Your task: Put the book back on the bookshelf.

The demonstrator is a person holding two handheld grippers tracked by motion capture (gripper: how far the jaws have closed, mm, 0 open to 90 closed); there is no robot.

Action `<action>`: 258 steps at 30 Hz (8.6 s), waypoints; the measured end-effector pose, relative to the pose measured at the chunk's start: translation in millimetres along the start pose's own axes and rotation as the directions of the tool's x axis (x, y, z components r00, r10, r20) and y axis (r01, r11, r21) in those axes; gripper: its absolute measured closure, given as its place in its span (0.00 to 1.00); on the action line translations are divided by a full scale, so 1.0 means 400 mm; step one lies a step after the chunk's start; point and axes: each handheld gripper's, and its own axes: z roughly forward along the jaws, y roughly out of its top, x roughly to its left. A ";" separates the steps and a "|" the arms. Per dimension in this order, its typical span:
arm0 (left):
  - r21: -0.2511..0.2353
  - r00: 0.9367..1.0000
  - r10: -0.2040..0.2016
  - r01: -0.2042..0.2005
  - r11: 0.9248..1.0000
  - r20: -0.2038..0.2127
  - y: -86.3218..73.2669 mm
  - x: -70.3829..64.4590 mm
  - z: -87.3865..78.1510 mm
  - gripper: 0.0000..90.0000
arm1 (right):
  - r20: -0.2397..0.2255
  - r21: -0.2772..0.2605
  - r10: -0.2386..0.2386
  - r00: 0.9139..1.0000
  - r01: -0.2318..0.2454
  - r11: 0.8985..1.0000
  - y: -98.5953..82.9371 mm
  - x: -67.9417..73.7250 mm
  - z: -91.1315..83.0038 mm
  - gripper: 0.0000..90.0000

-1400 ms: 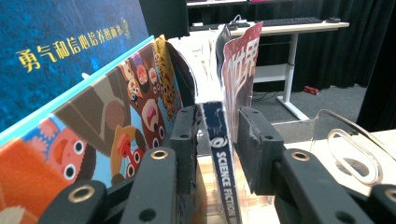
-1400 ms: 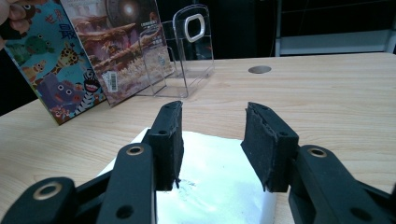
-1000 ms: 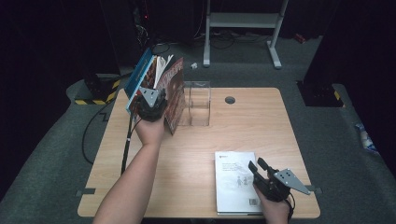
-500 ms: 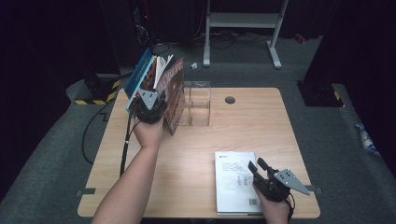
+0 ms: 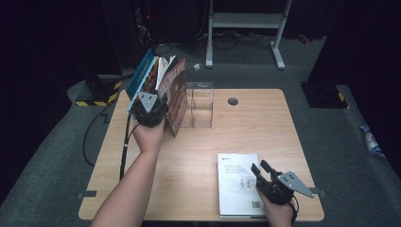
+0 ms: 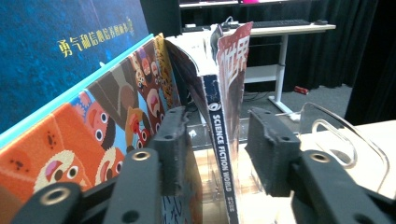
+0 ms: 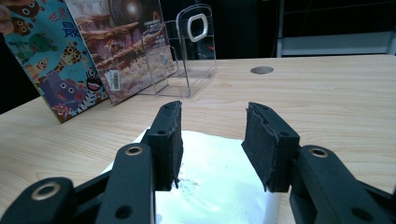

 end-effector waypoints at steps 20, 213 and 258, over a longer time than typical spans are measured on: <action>0.051 0.998 -0.021 0.018 0.999 0.066 -0.030 -0.014 -0.075 0.49 | 0.004 0.004 0.006 1.000 -0.006 1.000 -0.002 -0.002 -0.001 0.62; 0.336 0.723 -0.160 -0.104 0.936 0.672 -0.392 -0.141 -0.185 0.50 | -0.131 0.387 0.075 0.989 -0.019 0.922 -0.061 0.153 0.128 0.38; 0.002 0.715 0.150 -0.207 0.978 0.683 -0.346 -0.165 -0.273 0.54 | -0.249 0.561 0.417 0.874 -0.221 0.798 -0.043 0.059 0.231 0.08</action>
